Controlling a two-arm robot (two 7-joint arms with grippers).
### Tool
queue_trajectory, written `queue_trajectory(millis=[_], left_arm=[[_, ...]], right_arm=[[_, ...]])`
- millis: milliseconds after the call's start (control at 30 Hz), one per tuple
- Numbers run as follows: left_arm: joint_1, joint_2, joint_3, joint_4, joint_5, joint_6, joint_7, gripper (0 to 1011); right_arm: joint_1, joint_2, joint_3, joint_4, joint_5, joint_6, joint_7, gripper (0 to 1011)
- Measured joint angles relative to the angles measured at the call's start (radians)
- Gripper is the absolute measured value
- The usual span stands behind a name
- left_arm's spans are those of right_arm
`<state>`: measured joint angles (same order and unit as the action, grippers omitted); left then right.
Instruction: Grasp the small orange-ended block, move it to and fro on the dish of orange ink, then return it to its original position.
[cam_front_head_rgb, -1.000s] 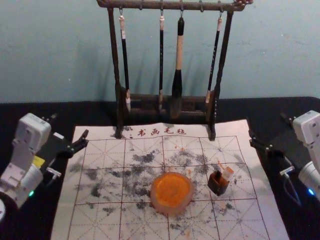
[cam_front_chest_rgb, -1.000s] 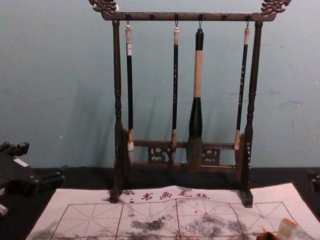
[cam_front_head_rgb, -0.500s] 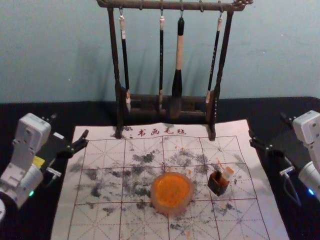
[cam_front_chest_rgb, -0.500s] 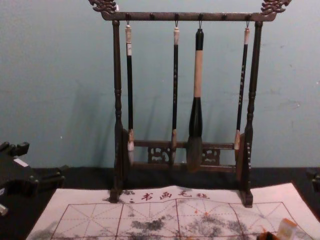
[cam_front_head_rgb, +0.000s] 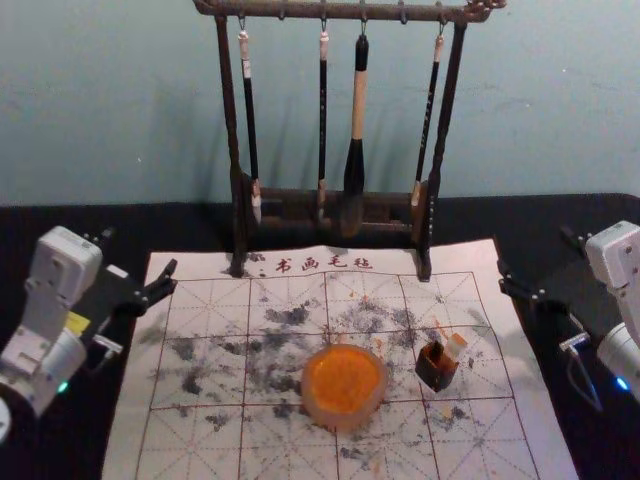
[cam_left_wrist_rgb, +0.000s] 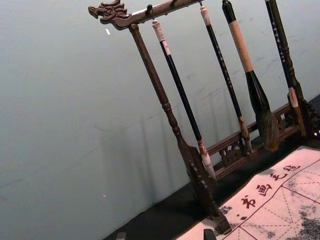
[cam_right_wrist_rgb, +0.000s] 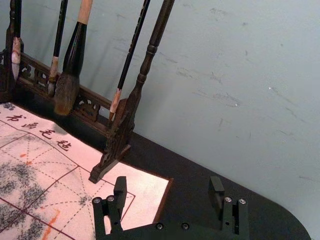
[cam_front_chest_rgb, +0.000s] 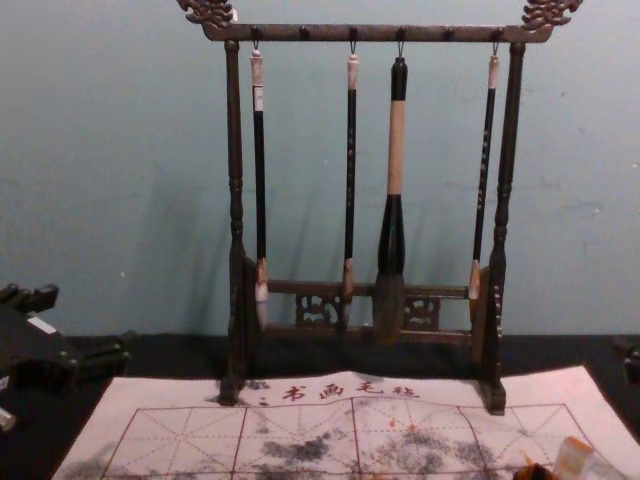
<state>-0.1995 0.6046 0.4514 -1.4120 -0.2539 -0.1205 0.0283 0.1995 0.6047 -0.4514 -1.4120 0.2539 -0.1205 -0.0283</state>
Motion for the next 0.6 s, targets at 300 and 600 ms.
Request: queue_trajectory(millis=[300, 600], left_arm=[[0.000, 0.000, 0.000, 0.000, 0.000, 0.000, 0.000, 1001], [0.000, 0.000, 0.000, 0.000, 0.000, 0.000, 0.000, 1001]], right_arm=[[0.000, 0.000, 0.000, 0.000, 0.000, 0.000, 0.000, 1000], [0.000, 0.000, 0.000, 0.000, 0.000, 0.000, 0.000, 1002]])
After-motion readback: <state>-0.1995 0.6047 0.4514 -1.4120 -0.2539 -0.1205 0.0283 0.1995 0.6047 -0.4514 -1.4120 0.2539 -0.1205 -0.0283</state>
